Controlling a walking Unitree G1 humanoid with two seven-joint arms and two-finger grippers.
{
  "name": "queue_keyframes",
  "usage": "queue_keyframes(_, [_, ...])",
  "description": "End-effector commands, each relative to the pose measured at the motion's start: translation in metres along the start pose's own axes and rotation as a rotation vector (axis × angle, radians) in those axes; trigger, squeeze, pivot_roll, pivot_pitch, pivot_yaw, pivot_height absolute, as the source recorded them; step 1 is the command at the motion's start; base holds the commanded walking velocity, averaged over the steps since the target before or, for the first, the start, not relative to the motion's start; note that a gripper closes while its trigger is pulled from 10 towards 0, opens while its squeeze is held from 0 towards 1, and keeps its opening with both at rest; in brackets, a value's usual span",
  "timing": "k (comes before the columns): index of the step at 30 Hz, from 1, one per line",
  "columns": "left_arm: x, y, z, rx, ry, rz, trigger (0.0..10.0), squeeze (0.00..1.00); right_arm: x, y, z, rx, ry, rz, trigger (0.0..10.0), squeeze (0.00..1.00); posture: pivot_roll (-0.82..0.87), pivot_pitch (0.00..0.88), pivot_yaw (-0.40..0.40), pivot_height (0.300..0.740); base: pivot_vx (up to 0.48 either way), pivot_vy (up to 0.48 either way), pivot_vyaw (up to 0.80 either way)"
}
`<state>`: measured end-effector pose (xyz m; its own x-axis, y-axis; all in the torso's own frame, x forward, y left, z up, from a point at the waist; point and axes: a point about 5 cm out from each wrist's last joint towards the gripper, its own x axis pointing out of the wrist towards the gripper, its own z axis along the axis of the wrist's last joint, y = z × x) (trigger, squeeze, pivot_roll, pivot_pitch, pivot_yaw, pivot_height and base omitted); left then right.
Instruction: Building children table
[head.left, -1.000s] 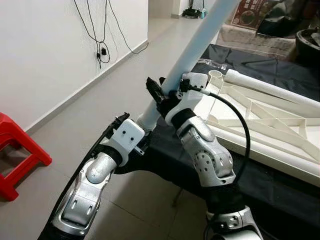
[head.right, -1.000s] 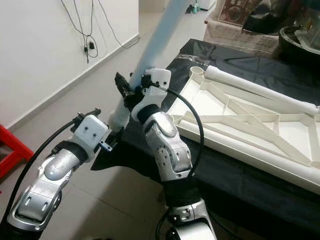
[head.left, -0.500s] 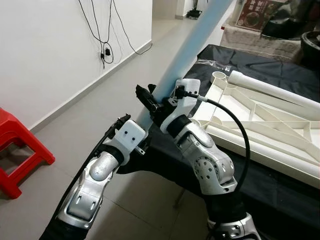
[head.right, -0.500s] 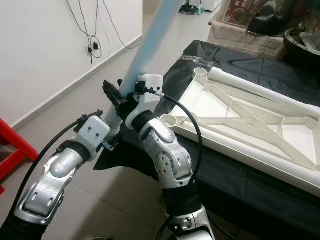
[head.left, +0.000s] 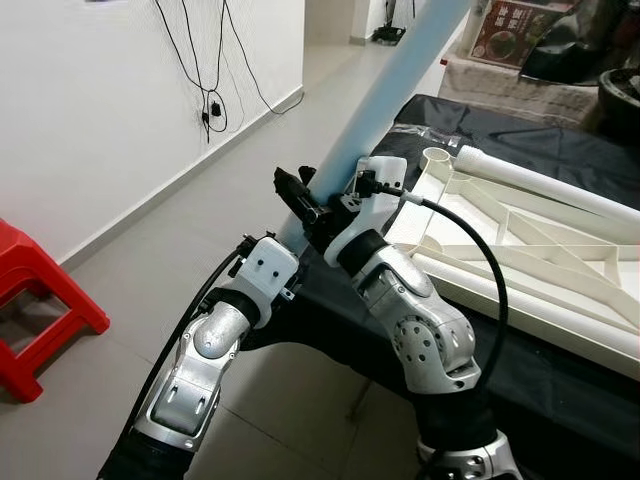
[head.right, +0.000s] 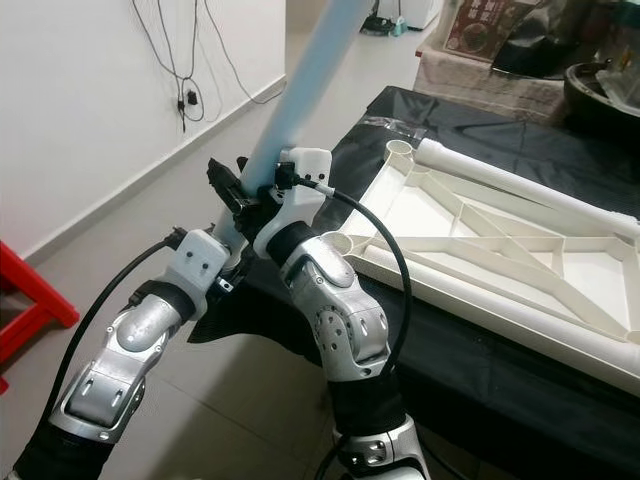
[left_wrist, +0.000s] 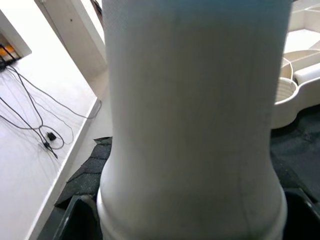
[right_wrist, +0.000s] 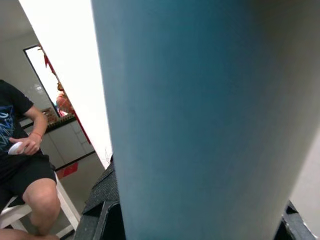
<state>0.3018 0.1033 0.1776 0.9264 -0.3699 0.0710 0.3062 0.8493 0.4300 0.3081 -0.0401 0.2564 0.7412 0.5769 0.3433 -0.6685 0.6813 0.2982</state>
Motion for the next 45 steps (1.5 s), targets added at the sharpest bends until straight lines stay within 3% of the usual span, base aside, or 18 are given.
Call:
queue_keyframes(1, [-0.001,0.014,-0.007,0.029,0.031,0.064,0.0,0.0,-0.002,0.003,-0.004,-0.007,0.027,0.02,10.0,0.0,0.09,0.055,-0.032,0.74,0.0,0.0,0.0])
queue_keyframes(6, [-0.002,0.016,-0.009,0.016,0.038,0.068,0.0,0.0,-0.003,0.0,-0.005,-0.039,0.025,0.009,10.0,0.0,0.09,0.037,-0.032,0.74,0.0,0.0,0.0])
queue_keyframes(7, [-0.002,0.016,-0.01,-0.001,0.041,0.062,10.0,0.0,-0.004,-0.002,-0.005,-0.058,0.022,-0.001,10.0,0.0,0.09,0.037,-0.032,0.74,0.0,0.0,0.0])
queue_keyframes(8, [-0.006,0.013,-0.009,-0.027,0.025,0.024,10.0,0.0,-0.005,-0.006,-0.007,-0.079,0.026,0.003,10.0,1.0,0.09,0.021,-0.029,0.74,0.0,0.0,0.0])
queue_keyframes(13, [-0.015,0.007,-0.006,-0.062,-0.02,-0.069,10.0,0.0,-0.007,-0.012,-0.009,-0.091,0.033,0.037,10.0,1.0,0.09,0.02,-0.028,0.74,0.0,0.0,0.0])
queue_keyframes(14, [-0.023,0.004,-0.009,-0.096,-0.011,-0.132,10.0,0.0,-0.007,-0.012,-0.008,-0.075,0.046,0.094,10.0,0.0,0.08,0.01,-0.018,0.74,0.0,0.0,0.0])
queue_keyframes(17, [-0.044,0.0,-0.019,-0.217,0.025,-0.272,10.0,0.0,-0.009,-0.019,-0.003,-0.06,0.092,0.222,10.0,0.0,0.08,0.011,-0.021,0.74,0.0,0.0,0.0])
queue_keyframes(20, [-0.054,-0.003,-0.022,-0.251,0.044,-0.354,10.0,0.0,-0.007,-0.024,0.003,-0.043,0.113,0.264,10.0,0.0,0.09,0.021,-0.029,0.74,0.0,0.0,0.0])
queue_keyframes(24, [-0.064,-0.007,-0.025,-0.304,0.062,-0.432,10.0,0.0,-0.008,-0.022,0.007,0.005,0.14,0.375,10.0,0.0,0.09,0.024,-0.032,0.74,0.0,0.0,0.0])
queue_keyframes(25, [-0.071,-0.012,-0.024,-0.359,0.074,-0.489,10.0,0.0,-0.011,-0.019,0.006,0.026,0.177,0.446,10.0,0.0,0.09,0.026,-0.037,0.74,0.0,0.0,0.0])
queue_keyframes(28, [-0.08,-0.016,-0.024,-0.397,0.086,-0.556,10.0,0.0,-0.019,-0.013,0.0,0.041,0.255,0.556,10.0,0.0,0.09,0.029,-0.041,0.74,0.0,0.0,0.0])
queue_keyframes(30, [-0.084,-0.016,-0.023,-0.404,0.093,-0.588,10.0,0.0,-0.024,-0.01,-0.004,0.047,0.297,0.611,10.0,0.0,0.09,0.031,-0.042,0.74,0.0,0.0,0.0])
queue_keyframes(45, [-0.093,-0.021,-0.026,-0.423,0.127,-0.647,10.0,0.0,-0.03,-0.01,-0.009,0.092,0.368,0.659,10.0,0.0,0.09,0.033,-0.042,0.74,0.0,0.0,0.0])
